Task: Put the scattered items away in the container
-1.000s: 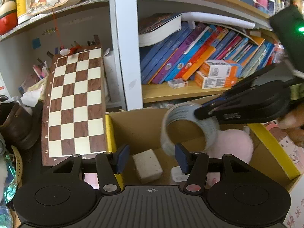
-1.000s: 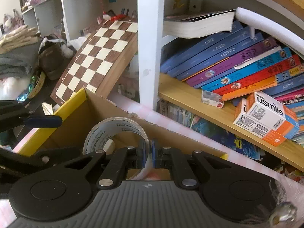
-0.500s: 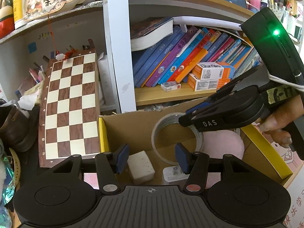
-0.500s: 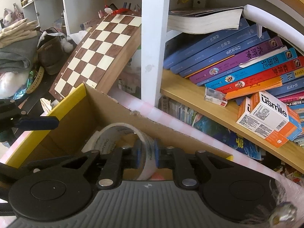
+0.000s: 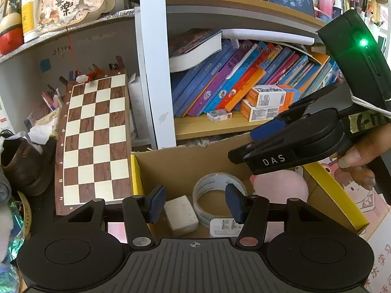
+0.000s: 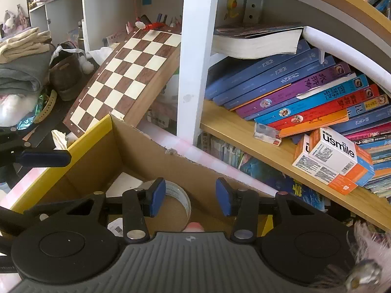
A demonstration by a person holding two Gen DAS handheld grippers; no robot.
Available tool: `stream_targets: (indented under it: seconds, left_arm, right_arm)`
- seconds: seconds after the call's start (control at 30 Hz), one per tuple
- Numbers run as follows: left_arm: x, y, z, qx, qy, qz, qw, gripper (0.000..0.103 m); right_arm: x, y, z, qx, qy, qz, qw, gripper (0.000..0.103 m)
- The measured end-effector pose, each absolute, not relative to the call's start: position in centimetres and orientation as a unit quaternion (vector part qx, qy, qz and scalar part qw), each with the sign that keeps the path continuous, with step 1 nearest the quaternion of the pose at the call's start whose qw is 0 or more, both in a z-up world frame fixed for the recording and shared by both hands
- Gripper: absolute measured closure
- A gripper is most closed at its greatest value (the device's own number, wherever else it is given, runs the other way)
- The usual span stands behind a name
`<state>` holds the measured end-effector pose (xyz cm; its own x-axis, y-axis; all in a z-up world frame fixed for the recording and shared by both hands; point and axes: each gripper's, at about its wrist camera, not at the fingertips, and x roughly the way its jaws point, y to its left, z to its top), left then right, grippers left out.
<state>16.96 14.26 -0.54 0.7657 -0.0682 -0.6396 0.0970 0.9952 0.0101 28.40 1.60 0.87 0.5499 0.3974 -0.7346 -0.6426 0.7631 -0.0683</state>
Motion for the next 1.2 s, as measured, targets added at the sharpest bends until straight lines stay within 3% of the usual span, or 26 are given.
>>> stream_targets:
  seconds: [0.57,0.93,1.2]
  left_arm:
    - [13.5,13.5,1.5,0.027,0.323,-0.037,0.945,0.041]
    - [10.6,12.0,2.2,0.028,0.322,-0.030,0.946,0.027]
    - [8.0,10.8,2.8,0.019,0.324,-0.021,0.946,0.019]
  right_arm:
    - [23.7,-0.8,4.2,-0.142,0.338,0.291,0.884,0.057]
    - [19.3,-3.9,6.0,-0.121,0.319,0.275,0.899,0.041]
    - [15.7,-6.4,6.6,-0.095,0.309,0.259,0.910,0.021]
